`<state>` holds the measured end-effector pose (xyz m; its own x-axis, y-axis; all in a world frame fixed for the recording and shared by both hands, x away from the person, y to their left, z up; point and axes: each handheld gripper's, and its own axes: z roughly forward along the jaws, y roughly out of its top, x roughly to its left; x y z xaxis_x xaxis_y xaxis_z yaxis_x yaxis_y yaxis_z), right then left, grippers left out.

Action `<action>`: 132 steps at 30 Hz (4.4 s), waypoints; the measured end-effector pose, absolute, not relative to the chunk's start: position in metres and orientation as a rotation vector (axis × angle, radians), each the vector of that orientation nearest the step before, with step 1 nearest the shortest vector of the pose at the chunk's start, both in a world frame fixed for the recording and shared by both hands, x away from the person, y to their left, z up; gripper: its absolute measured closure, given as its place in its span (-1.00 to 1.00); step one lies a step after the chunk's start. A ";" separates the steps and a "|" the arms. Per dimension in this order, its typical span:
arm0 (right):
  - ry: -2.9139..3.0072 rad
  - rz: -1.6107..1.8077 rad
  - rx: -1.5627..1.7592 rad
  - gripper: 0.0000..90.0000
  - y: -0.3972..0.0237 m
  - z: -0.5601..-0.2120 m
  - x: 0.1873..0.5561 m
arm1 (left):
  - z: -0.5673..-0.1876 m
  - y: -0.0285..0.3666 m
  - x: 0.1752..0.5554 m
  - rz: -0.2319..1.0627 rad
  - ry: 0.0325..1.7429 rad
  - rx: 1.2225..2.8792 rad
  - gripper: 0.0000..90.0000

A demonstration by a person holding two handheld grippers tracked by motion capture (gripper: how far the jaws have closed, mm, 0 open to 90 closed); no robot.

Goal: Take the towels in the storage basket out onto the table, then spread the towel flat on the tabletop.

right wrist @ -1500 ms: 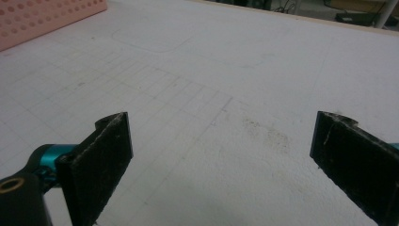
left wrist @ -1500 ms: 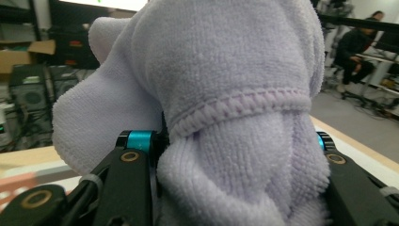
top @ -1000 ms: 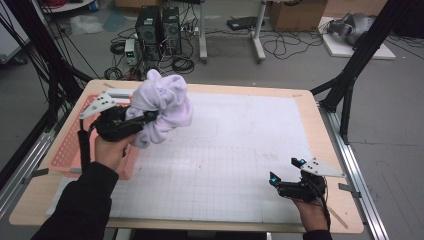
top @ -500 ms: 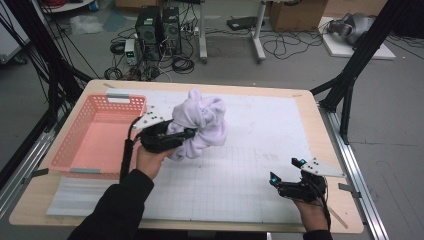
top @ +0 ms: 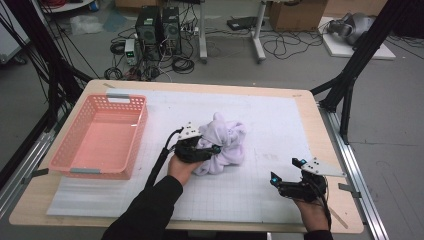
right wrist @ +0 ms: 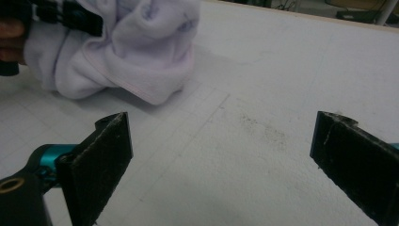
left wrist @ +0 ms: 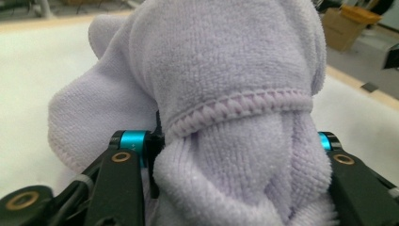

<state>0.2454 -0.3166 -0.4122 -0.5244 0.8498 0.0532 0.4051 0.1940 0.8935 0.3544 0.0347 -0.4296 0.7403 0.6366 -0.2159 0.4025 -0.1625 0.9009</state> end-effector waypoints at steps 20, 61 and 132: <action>2.025 1.284 1.170 -0.89 -0.315 -0.414 0.247 | -0.396 0.103 0.331 0.339 0.844 1.693 -0.55; 2.025 1.278 1.192 -0.89 -0.306 -0.416 0.257 | -0.423 0.145 0.291 0.370 0.833 1.692 -0.55; 2.238 1.308 1.044 -0.03 -0.292 -0.420 0.252 | -0.395 0.011 0.366 0.234 0.676 1.982 0.56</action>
